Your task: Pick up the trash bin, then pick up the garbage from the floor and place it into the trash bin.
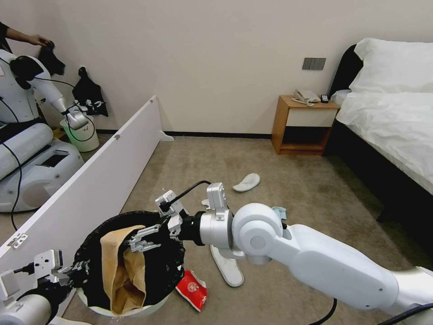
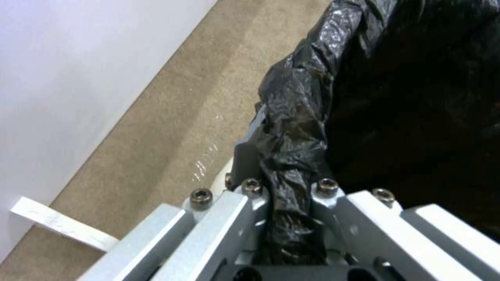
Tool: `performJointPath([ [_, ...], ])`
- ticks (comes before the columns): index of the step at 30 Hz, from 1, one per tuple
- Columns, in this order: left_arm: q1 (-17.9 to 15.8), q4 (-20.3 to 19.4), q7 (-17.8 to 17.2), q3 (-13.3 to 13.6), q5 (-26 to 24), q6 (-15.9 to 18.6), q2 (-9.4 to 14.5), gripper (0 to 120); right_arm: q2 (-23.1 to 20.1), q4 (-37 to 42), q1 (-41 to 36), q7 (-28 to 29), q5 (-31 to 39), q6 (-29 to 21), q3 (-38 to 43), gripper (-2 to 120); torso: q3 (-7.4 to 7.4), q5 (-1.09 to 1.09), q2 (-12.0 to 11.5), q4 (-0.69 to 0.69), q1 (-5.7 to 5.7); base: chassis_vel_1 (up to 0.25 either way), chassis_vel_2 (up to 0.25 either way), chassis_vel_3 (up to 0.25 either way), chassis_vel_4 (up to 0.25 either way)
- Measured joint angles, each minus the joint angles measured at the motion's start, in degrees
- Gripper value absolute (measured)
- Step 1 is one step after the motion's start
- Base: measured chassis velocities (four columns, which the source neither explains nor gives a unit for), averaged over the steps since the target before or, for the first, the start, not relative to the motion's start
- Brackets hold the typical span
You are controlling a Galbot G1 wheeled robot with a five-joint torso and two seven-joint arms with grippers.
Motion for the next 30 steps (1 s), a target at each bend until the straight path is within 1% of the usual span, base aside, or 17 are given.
performJointPath([
  [1,0.0,0.0,0.0,0.0,0.0,0.0,0.0,3,0.0,0.0,0.0,0.0,0.0,0.0,0.0,100,0.0,0.0,0.0,0.0,0.0,0.0,0.0,0.0,0.0],
  [3,0.01,0.01,0.0,-0.07,0.0,0.01,-0.01,3,-0.29,0.34,-0.07,0.74,-0.3,-1.94,0.78,100,0.0,0.0,0.0,0.0,0.0,0.0,0.0,0.0,0.0],
  [9,0.01,-0.21,-0.01,-0.38,-0.25,0.0,-0.03,3,-1.06,0.23,-0.66,1.01,-3.19,-2.65,1.37,100,0.0,0.0,0.0,0.0,0.0,0.0,0.0,0.0,0.0],
  [12,-0.13,-0.25,-0.24,-0.57,-0.66,0.01,0.04,3,-3.67,-0.79,-2.38,-0.85,-7.9,-3.28,2.57,100,0.0,0.01,0.0,0.0,0.0,0.0,0.0,0.0,0.0],
  [15,-0.26,-0.16,-0.33,-0.57,-0.76,0.01,0.04,3,-4.35,-0.84,-2.93,-1.35,-8.56,-3.4,2.74,100,0.0,0.01,0.0,0.0,0.0,0.0,0.0,0.0,0.0],
  [17,-0.35,-0.27,-0.52,-0.44,-1.22,0.01,0.02,3,-5.37,-1.5,-4.68,-2.07,-9.89,-3.42,3.36,100,0.0,0.01,0.0,-0.01,0.0,0.0,0.0,0.0,0.0],
  [25,-0.31,-0.43,-0.69,-0.21,-1.45,0.04,0.06,3,-6.09,-3.37,-7.64,-2.48,-11.88,-3.14,4.6,100,0.0,0.01,0.0,0.0,0.0,0.0,0.0,0.0,0.0],
  [30,-0.32,0.24,-0.75,-0.27,-1.36,0.05,0.06,3,-6.54,-3.41,-8.84,-3.17,-12.76,-2.2,6.4,100,0.0,0.0,0.0,0.0,0.0,0.0,0.0,0.0,0.0],
])
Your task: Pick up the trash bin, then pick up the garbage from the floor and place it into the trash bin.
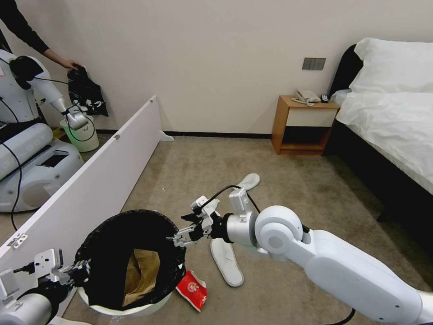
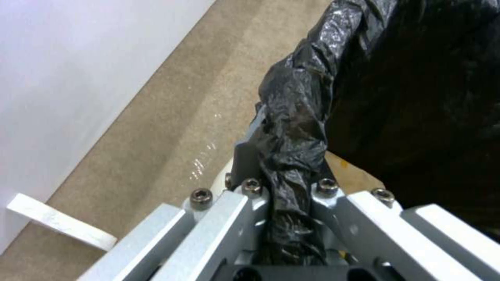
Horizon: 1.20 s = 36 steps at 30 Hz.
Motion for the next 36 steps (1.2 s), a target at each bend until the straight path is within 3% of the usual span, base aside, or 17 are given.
performJointPath([
  [9,-0.76,1.14,-0.99,-1.57,1.08,0.0,-0.59,3,0.5,-2.1,-6.38,0.34,-6.51,7.21,7.47,100,0.0,0.0,0.0,0.0,0.0,0.0,0.0,0.0,0.0],
  [14,-0.03,1.51,-1.15,-3.2,1.43,0.0,-0.8,3,1.77,-4.78,-11.28,5.5,-12.61,12.83,13.54,100,0.0,0.0,0.01,0.01,0.0,0.0,0.0,0.0,0.0],
  [19,0.52,1.51,-1.16,-4.55,1.24,-0.05,-0.85,3,1.63,-7.31,-14.11,6.4,-15.44,15.74,14.76,100,0.0,0.0,0.01,-0.02,0.0,0.0,0.0,0.0,0.0],
  [29,0.91,1.14,-1.55,-5.23,1.56,-0.16,-1.02,3,4.49,-13.1,-17.52,4.58,-19.79,13.31,14.43,100,0.0,0.0,0.01,0.0,0.0,0.0,0.0,0.0,0.0],
  [36,1.43,0.44,-1.56,-5.41,1.52,-0.2,-1.0,3,5.69,-17.56,-19.08,0.82,-26.63,9.73,12.01,100,0.0,0.0,0.01,-0.01,0.0,0.0,0.0,0.0,0.0],
])
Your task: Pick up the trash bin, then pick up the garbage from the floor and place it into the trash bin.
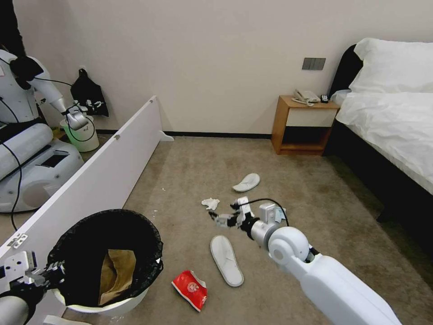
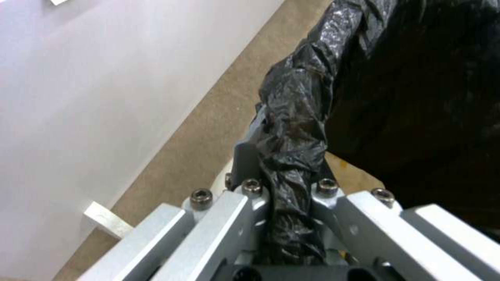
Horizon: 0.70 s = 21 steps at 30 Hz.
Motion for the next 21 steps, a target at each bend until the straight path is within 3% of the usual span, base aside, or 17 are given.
performJointPath([
  [6,-0.16,-0.58,0.0,1.26,0.13,-0.01,-0.48,3,2.05,-2.58,-2.11,-1.68,-5.79,0.84,-2.53,100,0.0,0.0,0.0,0.01,0.0,0.0,0.0,0.0,0.0],
  [21,0.47,-1.22,0.23,1.69,0.32,-0.02,-0.65,3,8.89,-9.37,-4.22,-3.5,-8.63,2.16,-4.32,100,0.0,0.0,0.0,0.02,0.0,0.0,0.0,0.0,0.0],
])
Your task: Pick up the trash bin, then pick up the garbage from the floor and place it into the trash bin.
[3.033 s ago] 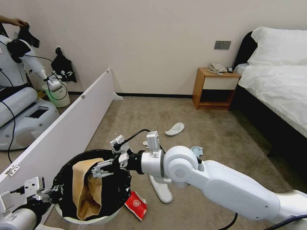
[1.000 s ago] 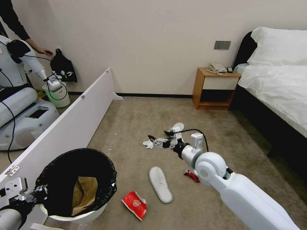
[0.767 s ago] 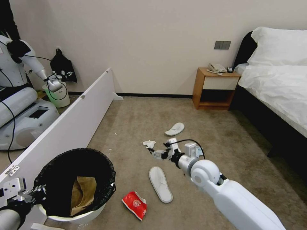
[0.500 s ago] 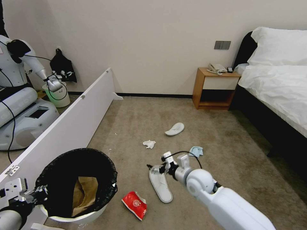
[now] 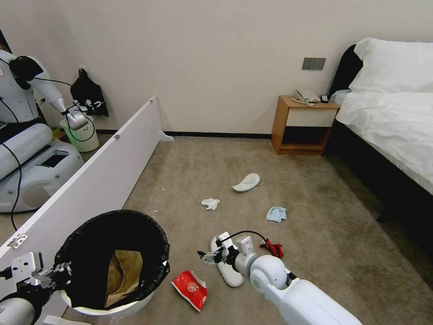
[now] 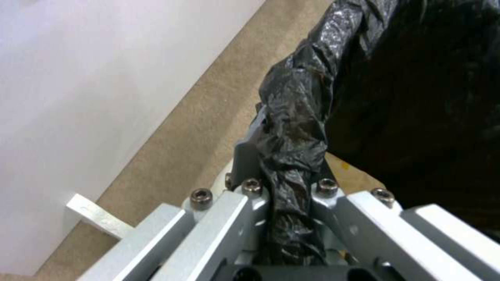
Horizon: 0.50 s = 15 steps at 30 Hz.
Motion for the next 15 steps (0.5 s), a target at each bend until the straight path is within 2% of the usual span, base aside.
performJointPath([
  [2,0.03,-0.05,0.03,0.0,0.03,0.0,0.02,3,1.37,-1.77,-0.3,-0.18,-0.97,0.28,-0.57,100,0.0,0.0,0.0,-0.01,0.0,0.0,0.0,0.0,0.0],
  [15,0.65,-0.08,0.14,0.0,0.04,0.0,0.05,3,3.44,-7.91,-0.91,-0.19,-2.68,0.49,-2.22,100,0.0,0.0,-0.01,-0.01,0.0,0.0,0.0,0.0,0.0],
])
